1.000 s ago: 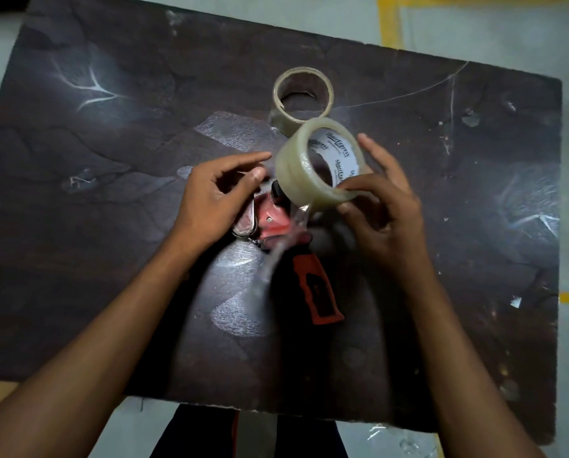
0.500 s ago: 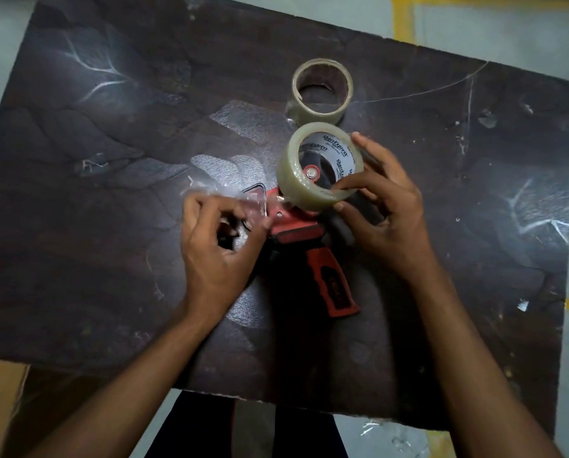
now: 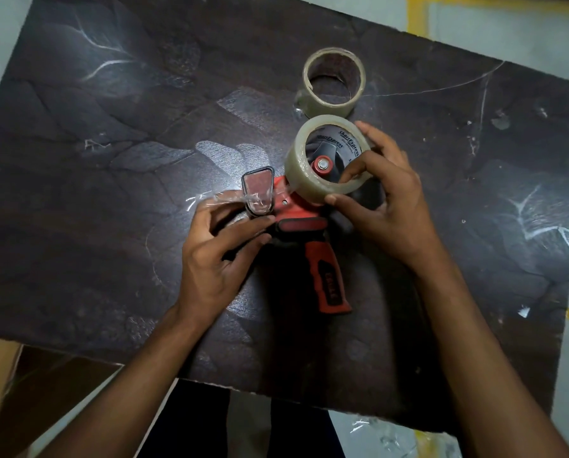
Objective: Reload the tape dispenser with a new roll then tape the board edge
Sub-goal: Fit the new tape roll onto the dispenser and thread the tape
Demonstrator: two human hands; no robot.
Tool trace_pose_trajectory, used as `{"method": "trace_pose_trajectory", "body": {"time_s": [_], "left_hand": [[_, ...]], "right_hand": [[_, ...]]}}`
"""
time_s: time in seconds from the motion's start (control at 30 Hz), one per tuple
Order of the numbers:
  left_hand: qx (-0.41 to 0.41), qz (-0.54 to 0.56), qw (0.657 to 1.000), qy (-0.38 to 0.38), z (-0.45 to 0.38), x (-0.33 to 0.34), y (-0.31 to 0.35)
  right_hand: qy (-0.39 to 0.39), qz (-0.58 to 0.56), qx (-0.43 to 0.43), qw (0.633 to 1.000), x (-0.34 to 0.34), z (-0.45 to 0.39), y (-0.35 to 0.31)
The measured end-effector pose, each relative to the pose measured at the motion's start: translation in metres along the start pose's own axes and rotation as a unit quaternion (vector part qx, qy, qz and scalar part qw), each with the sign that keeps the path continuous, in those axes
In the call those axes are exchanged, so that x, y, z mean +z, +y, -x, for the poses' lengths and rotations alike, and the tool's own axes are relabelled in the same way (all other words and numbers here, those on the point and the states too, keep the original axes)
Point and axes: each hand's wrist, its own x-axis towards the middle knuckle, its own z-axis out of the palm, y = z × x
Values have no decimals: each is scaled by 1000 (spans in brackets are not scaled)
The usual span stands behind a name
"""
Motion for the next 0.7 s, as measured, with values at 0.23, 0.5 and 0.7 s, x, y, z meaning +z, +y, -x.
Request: {"method": "trace_pose_trajectory", "body": {"time_s": [0.23, 0.5, 0.7], "left_hand": [[-17, -15, 999, 25, -1, 3, -4], [-54, -4, 997, 60, -4, 13, 1], [-89, 4, 993, 78, 5, 21, 0]], "right_hand": [[-35, 16, -8, 999, 1, -3, -5], [-74, 76, -33, 994, 7, -18, -10], [-78, 70, -40, 994, 9, -20, -6]]}}
